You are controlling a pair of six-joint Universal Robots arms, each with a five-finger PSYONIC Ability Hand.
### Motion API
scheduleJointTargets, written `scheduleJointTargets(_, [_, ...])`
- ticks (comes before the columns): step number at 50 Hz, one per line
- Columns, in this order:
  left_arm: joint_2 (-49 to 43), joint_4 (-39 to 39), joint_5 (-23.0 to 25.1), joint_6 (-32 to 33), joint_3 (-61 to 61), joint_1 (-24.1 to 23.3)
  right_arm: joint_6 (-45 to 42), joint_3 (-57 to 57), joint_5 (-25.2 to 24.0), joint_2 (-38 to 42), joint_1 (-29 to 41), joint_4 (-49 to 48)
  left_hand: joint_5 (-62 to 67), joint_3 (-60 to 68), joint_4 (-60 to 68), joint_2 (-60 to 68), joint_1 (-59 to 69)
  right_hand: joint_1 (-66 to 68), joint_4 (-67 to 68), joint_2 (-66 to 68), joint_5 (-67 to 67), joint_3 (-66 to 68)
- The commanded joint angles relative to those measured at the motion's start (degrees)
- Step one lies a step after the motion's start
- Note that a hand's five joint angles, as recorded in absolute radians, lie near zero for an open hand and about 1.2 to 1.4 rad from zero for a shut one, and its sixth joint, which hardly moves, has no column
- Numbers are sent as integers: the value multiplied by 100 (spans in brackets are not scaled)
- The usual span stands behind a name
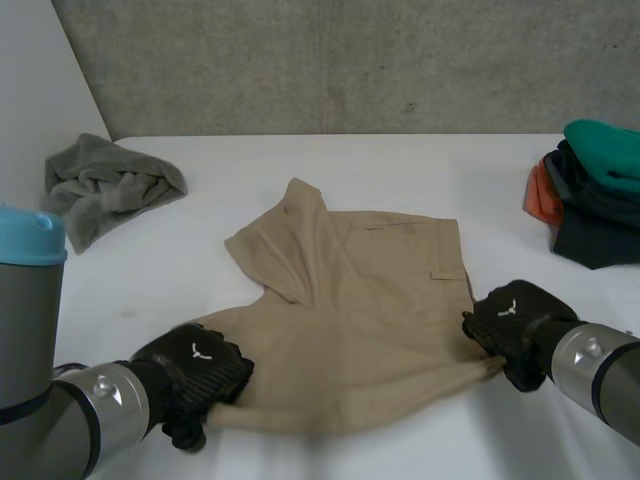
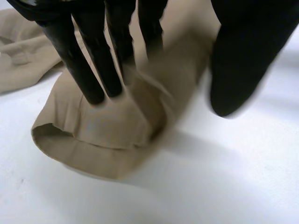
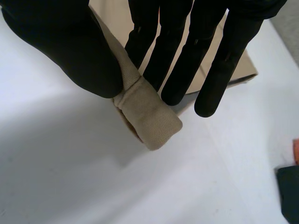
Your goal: Fold the laundry.
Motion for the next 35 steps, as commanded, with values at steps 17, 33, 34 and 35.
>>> scheduleJointTargets(17, [-2439, 2991, 889, -170, 2753, 862, 899, 183, 221, 625, 348, -1898, -479, -425, -495, -397, -44, 1641, 1139, 1230, 1162, 1163])
scheduleJointTargets(33, [-5287, 1489, 1004, 453, 6234, 757, 1022, 315, 371, 792, 462, -2355, 27, 81, 11, 109, 462, 1641, 1139, 1230, 1162, 1163])
scheduleJointTargets(34, [-5384, 1375, 995, 514, 6357, 757, 1022, 315, 371, 792, 454, -2364, 27, 81, 11, 109, 462, 1641, 1139, 1230, 1162, 1163])
scheduleJointTargets(35, [-5542, 1156, 960, 628, 6559, 739, 1022, 332, 371, 792, 445, -2381, -6, 47, -22, 75, 429, 1641, 1139, 1230, 1162, 1163])
